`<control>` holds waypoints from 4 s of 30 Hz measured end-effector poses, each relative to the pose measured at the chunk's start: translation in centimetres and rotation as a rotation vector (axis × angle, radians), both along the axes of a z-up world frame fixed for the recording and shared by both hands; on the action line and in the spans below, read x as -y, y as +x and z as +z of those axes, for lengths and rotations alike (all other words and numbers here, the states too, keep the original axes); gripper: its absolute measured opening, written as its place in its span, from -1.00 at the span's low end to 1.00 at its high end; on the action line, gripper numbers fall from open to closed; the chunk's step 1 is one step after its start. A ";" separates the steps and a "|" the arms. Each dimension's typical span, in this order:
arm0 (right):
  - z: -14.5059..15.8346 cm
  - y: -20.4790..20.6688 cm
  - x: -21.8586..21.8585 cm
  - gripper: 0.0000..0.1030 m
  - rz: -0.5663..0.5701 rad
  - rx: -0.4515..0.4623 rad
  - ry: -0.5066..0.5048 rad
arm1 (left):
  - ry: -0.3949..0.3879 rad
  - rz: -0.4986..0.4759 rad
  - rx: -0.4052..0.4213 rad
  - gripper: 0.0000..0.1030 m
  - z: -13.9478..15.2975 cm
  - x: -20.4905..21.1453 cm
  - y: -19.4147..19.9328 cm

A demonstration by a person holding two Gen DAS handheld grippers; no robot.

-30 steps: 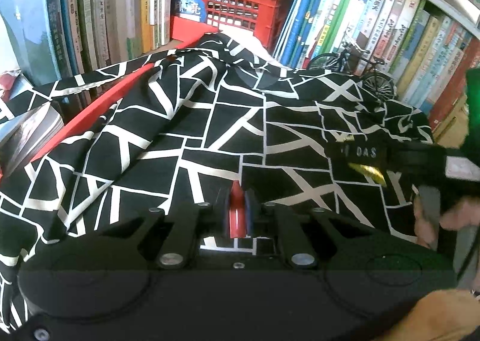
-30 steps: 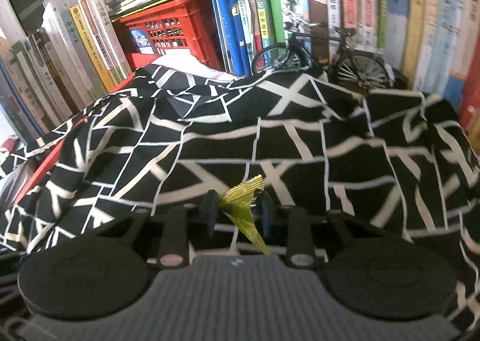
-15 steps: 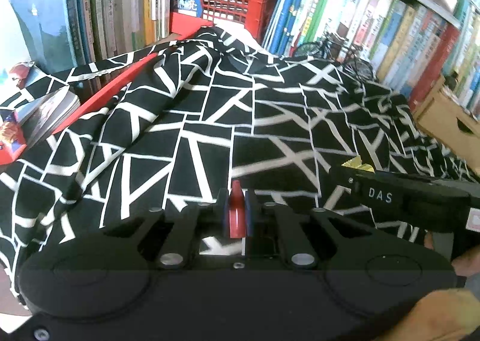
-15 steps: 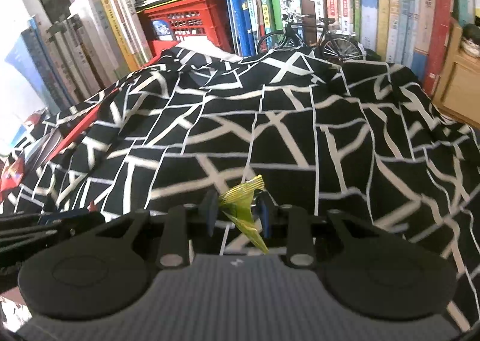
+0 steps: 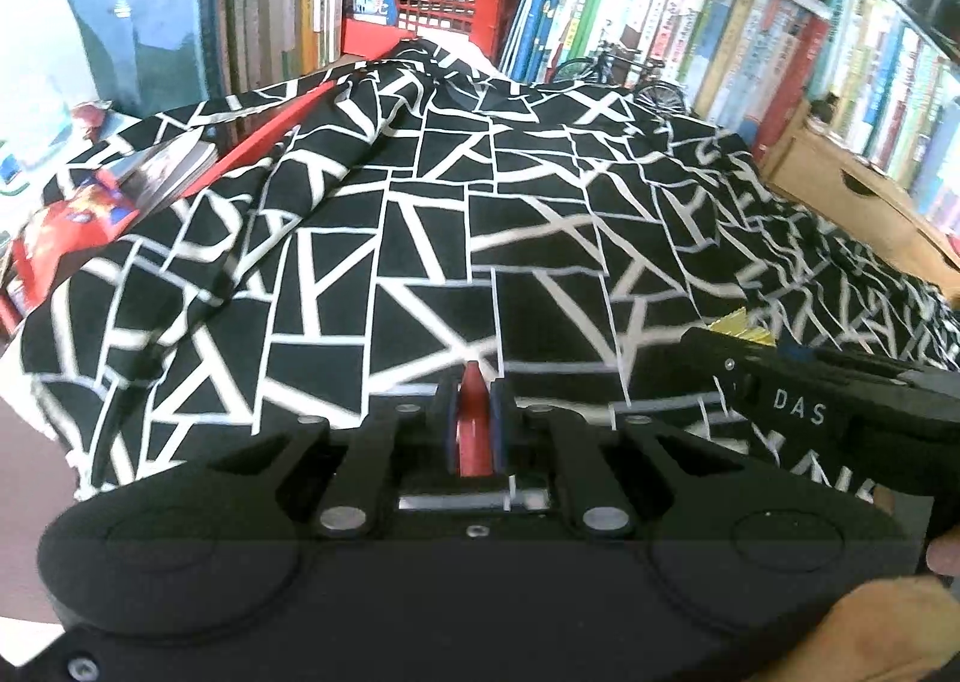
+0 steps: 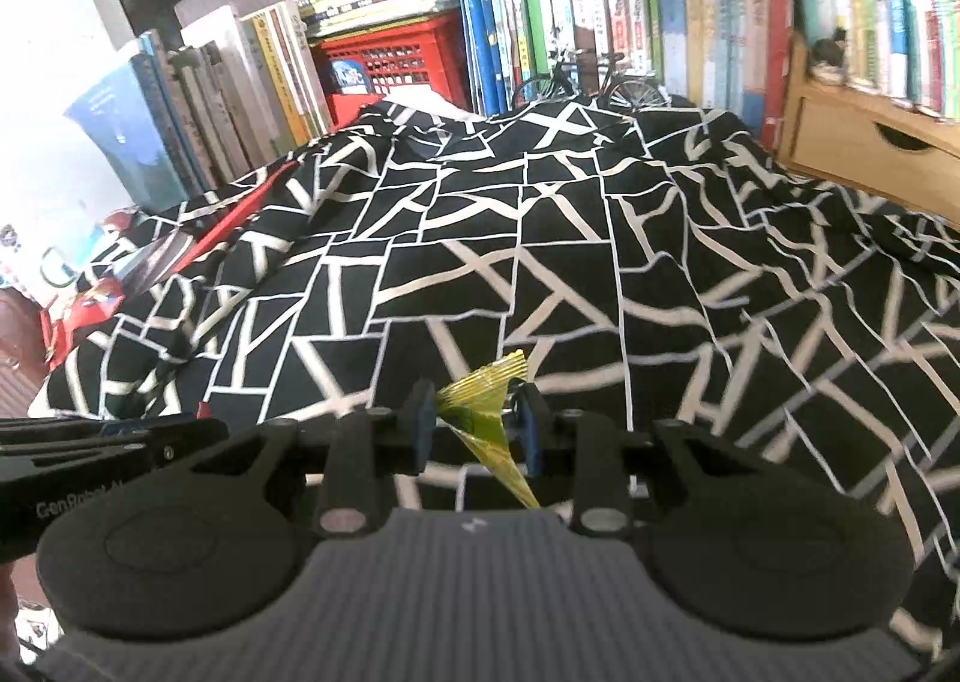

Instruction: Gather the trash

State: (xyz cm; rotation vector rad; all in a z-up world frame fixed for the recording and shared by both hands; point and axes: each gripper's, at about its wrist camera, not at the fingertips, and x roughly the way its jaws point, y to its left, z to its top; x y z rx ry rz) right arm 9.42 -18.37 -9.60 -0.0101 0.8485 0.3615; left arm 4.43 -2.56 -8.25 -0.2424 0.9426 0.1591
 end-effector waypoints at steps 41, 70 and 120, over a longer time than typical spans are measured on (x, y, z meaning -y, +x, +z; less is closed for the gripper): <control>2.0 -28.7 -3.6 -0.33 0.168 -0.015 0.016 | -0.004 0.012 -0.055 -0.80 1.1 -1.2 -30.2; -12.3 -28.1 -12.6 -0.16 0.172 -0.291 -0.111 | -0.108 0.038 -0.285 -0.74 -15.4 -10.1 -30.4; -12.7 -27.1 -12.2 0.53 0.033 -0.287 -0.101 | -0.156 0.023 -0.427 0.48 -18.9 -9.9 -28.9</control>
